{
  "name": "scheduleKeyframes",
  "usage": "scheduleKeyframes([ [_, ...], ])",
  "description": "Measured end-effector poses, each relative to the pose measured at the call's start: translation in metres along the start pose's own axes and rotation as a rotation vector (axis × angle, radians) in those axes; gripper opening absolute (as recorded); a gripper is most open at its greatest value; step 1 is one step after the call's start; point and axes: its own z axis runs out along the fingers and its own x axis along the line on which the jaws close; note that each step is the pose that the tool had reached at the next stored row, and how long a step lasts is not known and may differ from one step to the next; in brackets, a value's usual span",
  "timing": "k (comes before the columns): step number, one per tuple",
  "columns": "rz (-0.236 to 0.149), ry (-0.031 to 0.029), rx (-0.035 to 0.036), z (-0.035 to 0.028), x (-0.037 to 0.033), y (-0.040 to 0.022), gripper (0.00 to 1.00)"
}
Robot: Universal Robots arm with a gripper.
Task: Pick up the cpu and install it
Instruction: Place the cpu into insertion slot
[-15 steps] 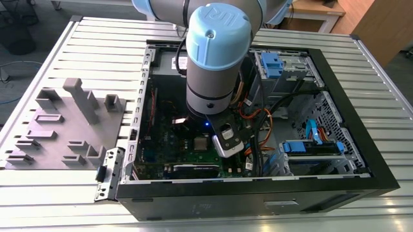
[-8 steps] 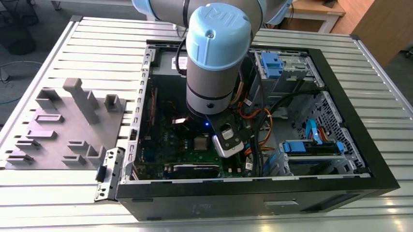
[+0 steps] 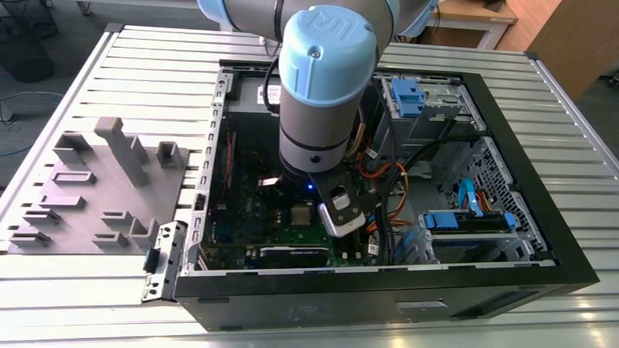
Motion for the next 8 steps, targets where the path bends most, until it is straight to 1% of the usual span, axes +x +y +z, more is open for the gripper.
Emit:
scheduleKeyframes([
  [8,0.000,0.0001,0.0004,0.0000,0.0000,-0.0005,0.46],
])
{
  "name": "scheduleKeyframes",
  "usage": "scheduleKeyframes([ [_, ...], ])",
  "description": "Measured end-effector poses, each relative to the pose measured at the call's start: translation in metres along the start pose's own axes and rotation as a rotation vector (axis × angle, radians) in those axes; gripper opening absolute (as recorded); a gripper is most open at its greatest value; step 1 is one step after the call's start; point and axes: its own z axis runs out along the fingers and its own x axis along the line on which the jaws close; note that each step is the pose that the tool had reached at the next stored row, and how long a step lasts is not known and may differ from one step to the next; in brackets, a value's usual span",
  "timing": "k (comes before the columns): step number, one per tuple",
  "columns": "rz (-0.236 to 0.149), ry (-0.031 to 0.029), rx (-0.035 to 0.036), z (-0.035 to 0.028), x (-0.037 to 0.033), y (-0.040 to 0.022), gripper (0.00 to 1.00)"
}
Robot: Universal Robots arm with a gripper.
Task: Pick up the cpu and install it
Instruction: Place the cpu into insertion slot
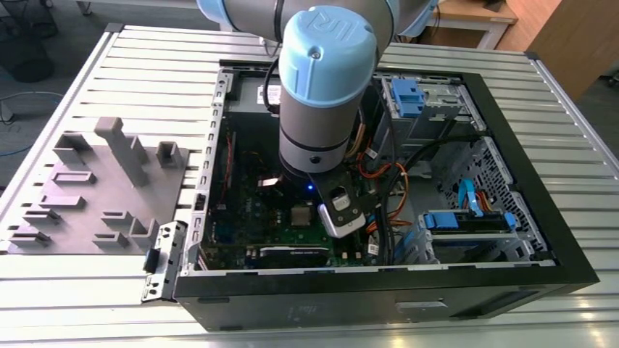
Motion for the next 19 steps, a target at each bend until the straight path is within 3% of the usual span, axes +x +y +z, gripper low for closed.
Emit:
scheduleKeyframes([
  [5,0.000,-0.0003,-0.0003,0.0002,-0.0001,-0.0001,0.47],
  [6,0.000,-0.0001,-0.0003,0.0002,-0.0001,-0.0001,0.53],
  [19,0.019,-0.0009,-0.0003,-0.0020,0.0000,-0.0001,0.53],
])
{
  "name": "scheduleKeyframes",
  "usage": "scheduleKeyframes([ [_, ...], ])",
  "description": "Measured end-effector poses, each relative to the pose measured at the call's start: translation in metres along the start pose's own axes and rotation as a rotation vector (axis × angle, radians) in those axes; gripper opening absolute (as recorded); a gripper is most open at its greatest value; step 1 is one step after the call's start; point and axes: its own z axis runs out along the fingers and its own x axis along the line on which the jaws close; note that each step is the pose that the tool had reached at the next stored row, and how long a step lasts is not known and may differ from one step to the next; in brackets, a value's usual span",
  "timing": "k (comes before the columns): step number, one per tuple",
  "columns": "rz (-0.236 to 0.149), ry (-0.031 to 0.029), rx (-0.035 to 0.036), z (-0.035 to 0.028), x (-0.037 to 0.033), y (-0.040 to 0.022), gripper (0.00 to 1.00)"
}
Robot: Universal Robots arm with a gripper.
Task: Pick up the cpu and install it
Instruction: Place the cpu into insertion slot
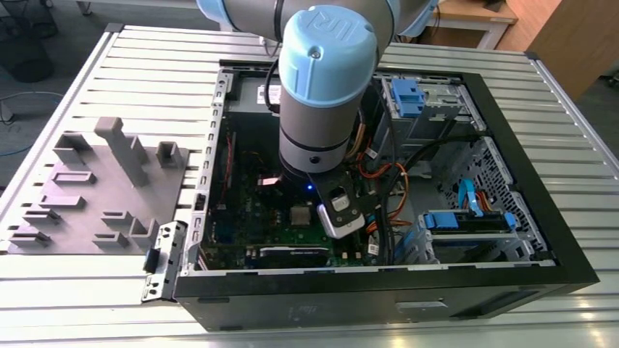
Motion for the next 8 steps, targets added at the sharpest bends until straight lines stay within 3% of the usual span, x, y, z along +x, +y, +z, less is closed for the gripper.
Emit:
scheduleKeyframes([
  [8,0.007,-0.0002,0.0002,-0.0026,0.0001,-0.0002,0.53],
])
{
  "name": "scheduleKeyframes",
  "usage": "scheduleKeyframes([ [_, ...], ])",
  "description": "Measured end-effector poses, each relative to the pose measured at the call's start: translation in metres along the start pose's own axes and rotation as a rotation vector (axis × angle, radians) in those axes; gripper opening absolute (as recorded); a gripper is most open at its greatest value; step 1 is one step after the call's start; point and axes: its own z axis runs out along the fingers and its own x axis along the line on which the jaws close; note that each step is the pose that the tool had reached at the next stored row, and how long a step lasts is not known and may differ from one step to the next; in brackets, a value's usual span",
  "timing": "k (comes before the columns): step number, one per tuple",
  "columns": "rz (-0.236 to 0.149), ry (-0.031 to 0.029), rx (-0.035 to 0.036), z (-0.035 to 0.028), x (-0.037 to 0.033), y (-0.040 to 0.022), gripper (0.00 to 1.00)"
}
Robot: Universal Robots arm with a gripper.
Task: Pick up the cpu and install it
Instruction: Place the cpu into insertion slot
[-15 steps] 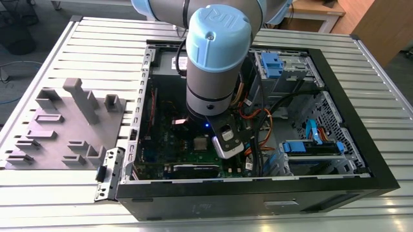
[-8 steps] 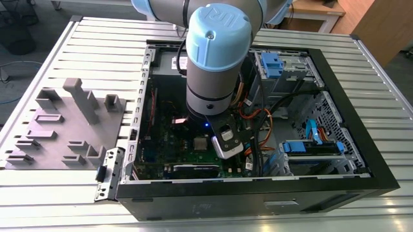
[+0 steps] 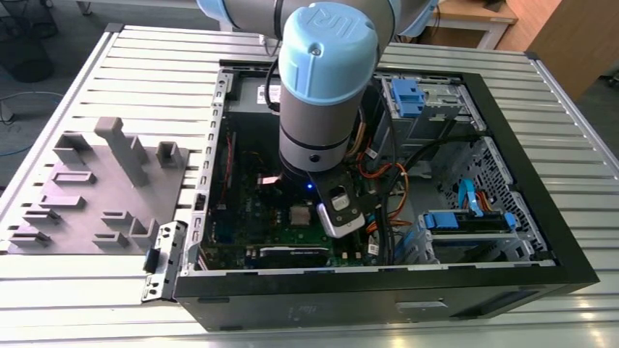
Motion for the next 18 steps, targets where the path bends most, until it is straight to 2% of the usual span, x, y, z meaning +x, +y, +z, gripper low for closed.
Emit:
scheduleKeyframes([
  [12,0.020,-0.0014,0.0096,0.0000,-0.0031,-0.0001,0.53],
  [18,0.022,-0.0015,0.0101,0.0000,-0.0032,0.0000,0.53],
])
